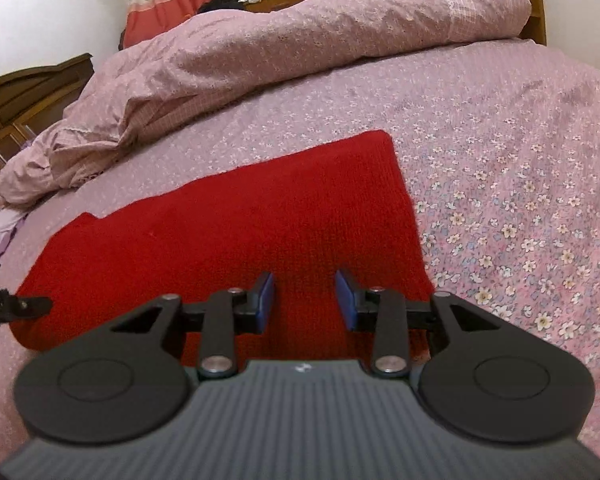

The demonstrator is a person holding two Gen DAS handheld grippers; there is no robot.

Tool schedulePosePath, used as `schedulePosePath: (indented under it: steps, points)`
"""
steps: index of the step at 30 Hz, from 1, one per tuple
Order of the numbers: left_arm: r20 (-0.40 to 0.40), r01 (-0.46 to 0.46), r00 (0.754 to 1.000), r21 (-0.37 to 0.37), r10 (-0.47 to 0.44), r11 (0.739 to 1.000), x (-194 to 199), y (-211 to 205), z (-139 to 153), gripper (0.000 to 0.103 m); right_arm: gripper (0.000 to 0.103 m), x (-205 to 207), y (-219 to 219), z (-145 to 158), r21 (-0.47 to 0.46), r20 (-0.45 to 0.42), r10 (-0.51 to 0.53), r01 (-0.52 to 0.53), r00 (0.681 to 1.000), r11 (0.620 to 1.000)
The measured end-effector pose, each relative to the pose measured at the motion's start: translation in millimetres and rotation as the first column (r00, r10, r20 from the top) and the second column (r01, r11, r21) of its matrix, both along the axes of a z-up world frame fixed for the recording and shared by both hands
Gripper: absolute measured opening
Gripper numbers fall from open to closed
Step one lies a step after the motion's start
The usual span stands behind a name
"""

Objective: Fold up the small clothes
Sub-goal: 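Open both grippers and lift them off the folded bundle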

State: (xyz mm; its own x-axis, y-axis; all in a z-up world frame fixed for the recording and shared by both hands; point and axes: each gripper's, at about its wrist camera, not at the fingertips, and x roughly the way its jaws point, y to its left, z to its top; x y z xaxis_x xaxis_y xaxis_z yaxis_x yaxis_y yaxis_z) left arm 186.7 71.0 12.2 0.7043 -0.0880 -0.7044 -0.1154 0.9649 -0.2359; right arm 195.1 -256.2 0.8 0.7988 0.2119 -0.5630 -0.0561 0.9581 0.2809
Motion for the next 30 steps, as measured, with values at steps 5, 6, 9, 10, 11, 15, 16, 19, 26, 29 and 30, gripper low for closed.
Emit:
schedulePosePath:
  steps: [5, 6, 9, 10, 11, 15, 16, 19, 26, 29, 30]
  points:
    - [0.007, -0.005, 1.000, 0.020, 0.005, 1.000, -0.4, -3.4, -0.6, 0.023, 0.036, -4.8, -9.8, -11.7, 0.075, 0.037, -0.008, 0.005, 0.999, 0.997]
    - [0.007, -0.008, 1.000, 0.021, 0.008, 1.000, -1.1, -3.6, -0.3, 0.023, 0.036, -6.2, -11.7, -12.6, 0.093, 0.037, -0.013, 0.010, 0.999, 0.996]
    - [0.004, -0.020, 1.000, 0.009, 0.020, 1.000, -4.2, -1.7, 2.6, 0.023, 0.036, -10.0, -10.1, -10.4, 0.091, 0.031, -0.026, 0.024, 0.999, 0.996]
    - [0.002, -0.022, 1.000, 0.005, 0.022, 1.000, -6.2, -0.4, 3.8, 0.023, 0.036, -11.9, -8.3, -7.9, 0.085, 0.028, -0.032, 0.030, 0.999, 0.996]
    - [0.001, -0.021, 1.000, 0.000, 0.021, 1.000, -8.5, 1.1, 4.6, 0.023, 0.036, -13.0, -7.5, -5.4, 0.081, 0.024, -0.037, 0.035, 0.999, 0.996]
    - [-0.016, -0.029, 0.999, 0.006, 0.029, 1.000, -20.2, 5.7, 10.1, 0.023, 0.038, -23.9, -12.1, 5.0, 0.124, 0.006, -0.047, 0.046, 0.999, 0.991]
    - [-0.018, -0.031, 0.999, 0.016, 0.031, 0.999, -23.2, 5.6, 11.4, 0.024, 0.043, -26.3, -16.0, 6.9, 0.148, -0.003, -0.050, 0.049, 0.999, 0.988]
    - [-0.028, -0.038, 0.999, 0.039, 0.039, 0.999, -30.3, 6.0, 12.8, 0.038, 0.059, -34.1, -26.1, 10.4, 0.234, -0.037, -0.066, 0.073, 0.997, 0.970]
    - [-0.053, -0.057, 0.997, 0.117, 0.064, 0.991, -38.7, -1.4, 8.6, 0.068, 0.073, -35.0, -33.0, -5.0, 0.387, -0.185, -0.127, 0.191, 0.975, 0.902]
    - [-0.069, -0.054, 0.996, 0.138, 0.064, 0.989, -40.8, -2.8, 5.6, 0.070, 0.073, -33.3, -29.1, -13.3, 0.395, -0.229, -0.167, 0.249, 0.959, 0.884]
    - [-0.073, -0.053, 0.995, 0.134, 0.064, 0.989, -41.1, -2.4, 4.4, 0.071, 0.073, -33.5, -28.0, -14.4, 0.396, -0.227, -0.182, 0.261, 0.957, 0.880]
